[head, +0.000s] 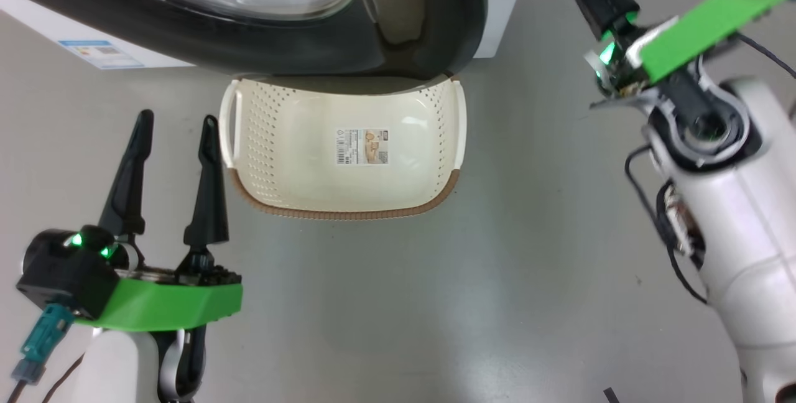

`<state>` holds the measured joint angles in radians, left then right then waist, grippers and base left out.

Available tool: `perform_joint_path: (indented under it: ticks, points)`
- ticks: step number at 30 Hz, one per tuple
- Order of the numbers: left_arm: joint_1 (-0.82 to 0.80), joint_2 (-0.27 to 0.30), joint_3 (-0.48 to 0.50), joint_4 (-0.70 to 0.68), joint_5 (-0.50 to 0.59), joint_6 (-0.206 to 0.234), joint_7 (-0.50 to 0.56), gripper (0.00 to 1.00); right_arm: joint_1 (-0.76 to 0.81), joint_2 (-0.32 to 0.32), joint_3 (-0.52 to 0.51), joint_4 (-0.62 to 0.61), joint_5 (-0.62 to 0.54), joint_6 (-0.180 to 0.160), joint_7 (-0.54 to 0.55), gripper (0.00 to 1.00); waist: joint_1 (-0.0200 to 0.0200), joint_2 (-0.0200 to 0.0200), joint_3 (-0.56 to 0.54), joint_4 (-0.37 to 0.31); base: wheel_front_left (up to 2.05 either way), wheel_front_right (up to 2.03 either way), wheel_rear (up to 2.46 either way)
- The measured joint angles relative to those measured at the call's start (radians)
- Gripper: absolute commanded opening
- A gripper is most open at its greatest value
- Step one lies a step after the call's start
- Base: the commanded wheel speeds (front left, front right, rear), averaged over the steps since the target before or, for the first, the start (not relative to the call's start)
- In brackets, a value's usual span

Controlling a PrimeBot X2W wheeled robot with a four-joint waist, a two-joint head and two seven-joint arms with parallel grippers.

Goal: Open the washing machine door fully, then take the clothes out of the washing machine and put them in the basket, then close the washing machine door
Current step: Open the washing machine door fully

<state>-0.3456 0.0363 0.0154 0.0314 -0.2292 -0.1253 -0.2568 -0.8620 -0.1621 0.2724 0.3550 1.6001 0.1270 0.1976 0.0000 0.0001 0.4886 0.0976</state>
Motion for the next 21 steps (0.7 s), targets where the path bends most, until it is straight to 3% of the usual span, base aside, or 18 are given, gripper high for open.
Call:
perform_joint_path:
  ticks: [9,21]
  points:
    - [0.019,-0.002,-0.011,0.009,-0.001,0.0,0.0,1.0,-0.151,0.007,-0.02,0.186,0.261,0.0,0.356,0.0,0.0,-0.0001,-0.013,0.024,0.0,0.0,0.0]
    - [0.018,-0.003,-0.015,0.02,-0.002,0.0,0.0,1.0,-0.261,0.001,0.044,0.325,0.288,0.0,0.565,0.0,0.0,-0.0001,-0.012,0.04,0.0,0.0,0.0]
